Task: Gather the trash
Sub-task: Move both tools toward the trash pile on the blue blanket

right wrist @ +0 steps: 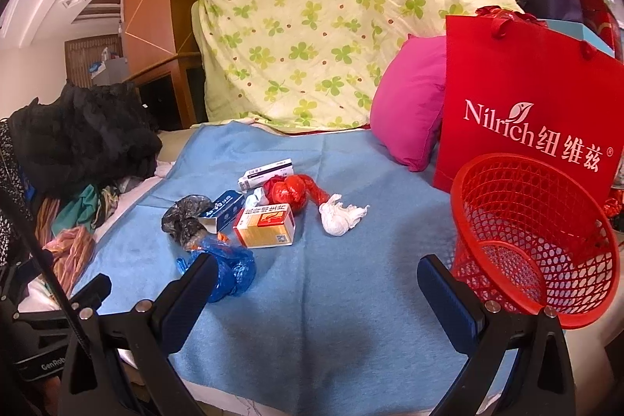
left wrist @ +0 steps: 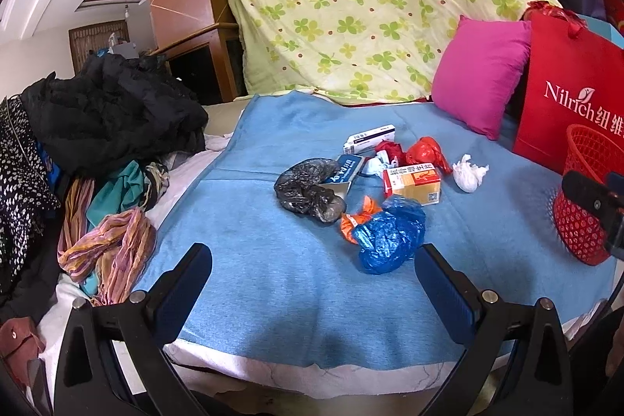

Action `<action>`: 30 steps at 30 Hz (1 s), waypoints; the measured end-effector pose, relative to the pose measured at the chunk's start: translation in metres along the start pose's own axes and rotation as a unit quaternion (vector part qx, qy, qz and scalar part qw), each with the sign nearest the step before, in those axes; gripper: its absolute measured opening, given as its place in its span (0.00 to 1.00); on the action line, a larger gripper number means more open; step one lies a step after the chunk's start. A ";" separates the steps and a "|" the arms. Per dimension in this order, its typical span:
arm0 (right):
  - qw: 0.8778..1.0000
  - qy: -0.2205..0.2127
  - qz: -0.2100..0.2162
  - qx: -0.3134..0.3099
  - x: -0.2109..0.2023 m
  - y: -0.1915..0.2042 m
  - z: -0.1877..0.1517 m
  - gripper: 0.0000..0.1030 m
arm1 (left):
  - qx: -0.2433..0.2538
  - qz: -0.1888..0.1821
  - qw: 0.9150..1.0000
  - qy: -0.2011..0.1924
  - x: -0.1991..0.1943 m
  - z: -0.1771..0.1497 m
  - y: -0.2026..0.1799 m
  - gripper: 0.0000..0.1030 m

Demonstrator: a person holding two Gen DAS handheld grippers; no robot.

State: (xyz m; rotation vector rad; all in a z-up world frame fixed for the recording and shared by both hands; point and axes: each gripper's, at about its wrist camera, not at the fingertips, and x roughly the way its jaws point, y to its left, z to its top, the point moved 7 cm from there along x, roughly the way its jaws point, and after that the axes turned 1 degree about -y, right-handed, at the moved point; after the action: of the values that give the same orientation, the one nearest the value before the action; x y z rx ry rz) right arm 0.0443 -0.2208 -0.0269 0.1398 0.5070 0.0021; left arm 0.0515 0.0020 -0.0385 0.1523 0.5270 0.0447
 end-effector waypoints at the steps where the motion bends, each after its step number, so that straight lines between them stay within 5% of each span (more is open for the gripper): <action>1: 1.000 0.000 -0.001 0.002 0.000 -0.002 0.000 1.00 | 0.003 0.000 1.000 0.000 0.000 0.000 -0.002 1.00; 30: 0.999 -0.015 -0.007 0.030 -0.011 -0.032 0.005 1.00 | 0.052 -0.013 0.999 0.006 -0.002 0.000 -0.042 1.00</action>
State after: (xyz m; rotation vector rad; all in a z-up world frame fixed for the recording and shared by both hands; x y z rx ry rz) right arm 0.0363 -0.2533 -0.0212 0.1941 0.4783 -0.0292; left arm 0.0502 -0.0400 -0.0439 0.2462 0.5426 -0.0063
